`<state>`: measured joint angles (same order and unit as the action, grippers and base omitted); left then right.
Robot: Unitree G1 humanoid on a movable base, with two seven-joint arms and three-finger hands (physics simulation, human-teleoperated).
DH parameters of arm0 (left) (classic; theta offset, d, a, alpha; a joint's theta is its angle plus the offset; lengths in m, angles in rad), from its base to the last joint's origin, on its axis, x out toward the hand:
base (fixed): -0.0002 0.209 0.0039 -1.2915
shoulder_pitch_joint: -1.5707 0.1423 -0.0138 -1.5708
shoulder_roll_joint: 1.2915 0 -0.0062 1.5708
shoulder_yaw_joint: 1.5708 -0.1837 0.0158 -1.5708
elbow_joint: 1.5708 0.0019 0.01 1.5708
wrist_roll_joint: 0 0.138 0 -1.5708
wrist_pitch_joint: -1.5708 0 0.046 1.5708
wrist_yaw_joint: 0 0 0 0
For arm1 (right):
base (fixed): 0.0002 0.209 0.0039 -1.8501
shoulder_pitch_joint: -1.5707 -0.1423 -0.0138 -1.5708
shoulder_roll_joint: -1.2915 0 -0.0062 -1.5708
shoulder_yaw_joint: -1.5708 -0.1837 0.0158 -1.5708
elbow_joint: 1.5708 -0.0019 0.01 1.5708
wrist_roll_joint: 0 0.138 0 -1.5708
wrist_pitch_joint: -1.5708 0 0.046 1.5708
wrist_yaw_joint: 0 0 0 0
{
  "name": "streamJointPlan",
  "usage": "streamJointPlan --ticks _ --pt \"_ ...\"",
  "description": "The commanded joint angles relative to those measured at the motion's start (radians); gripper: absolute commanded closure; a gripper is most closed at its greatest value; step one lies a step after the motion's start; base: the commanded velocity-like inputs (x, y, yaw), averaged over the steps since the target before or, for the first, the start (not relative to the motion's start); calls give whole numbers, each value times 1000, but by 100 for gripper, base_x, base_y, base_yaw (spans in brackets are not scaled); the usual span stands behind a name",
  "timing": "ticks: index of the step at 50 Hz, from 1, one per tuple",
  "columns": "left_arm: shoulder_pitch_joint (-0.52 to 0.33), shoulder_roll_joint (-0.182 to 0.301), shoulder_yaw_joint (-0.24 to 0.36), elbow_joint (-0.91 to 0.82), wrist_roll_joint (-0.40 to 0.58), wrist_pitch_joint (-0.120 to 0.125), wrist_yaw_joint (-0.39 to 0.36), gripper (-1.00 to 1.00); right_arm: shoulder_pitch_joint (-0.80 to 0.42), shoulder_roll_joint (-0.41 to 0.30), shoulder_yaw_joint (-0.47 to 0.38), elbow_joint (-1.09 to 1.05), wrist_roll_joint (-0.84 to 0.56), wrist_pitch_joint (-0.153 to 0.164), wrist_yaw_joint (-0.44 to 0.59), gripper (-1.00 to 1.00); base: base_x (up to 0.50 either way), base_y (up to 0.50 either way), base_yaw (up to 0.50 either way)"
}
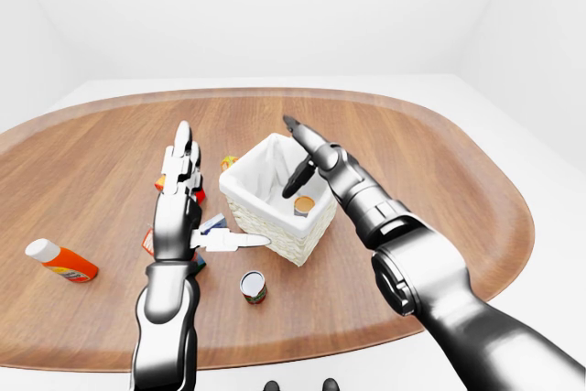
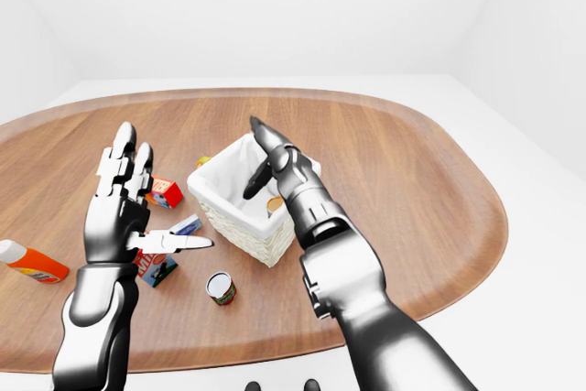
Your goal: Pick up the alphabet soup, and put it in the basket.
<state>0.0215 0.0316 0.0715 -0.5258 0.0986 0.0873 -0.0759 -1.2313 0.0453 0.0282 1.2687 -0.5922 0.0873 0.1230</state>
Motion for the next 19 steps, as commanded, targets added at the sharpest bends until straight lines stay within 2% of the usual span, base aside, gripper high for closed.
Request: streamJointPlan --ticks 1,19 --pt "-1 0 -1 1 2 0 1 -100 -25 -4 -4 -14 11 0 2 -100 0 0 0" --pt "-10 2 -1 -16 5 0 -2 -100 -133 -41 -16 -84 69 0 -13 -100 0 0 0"
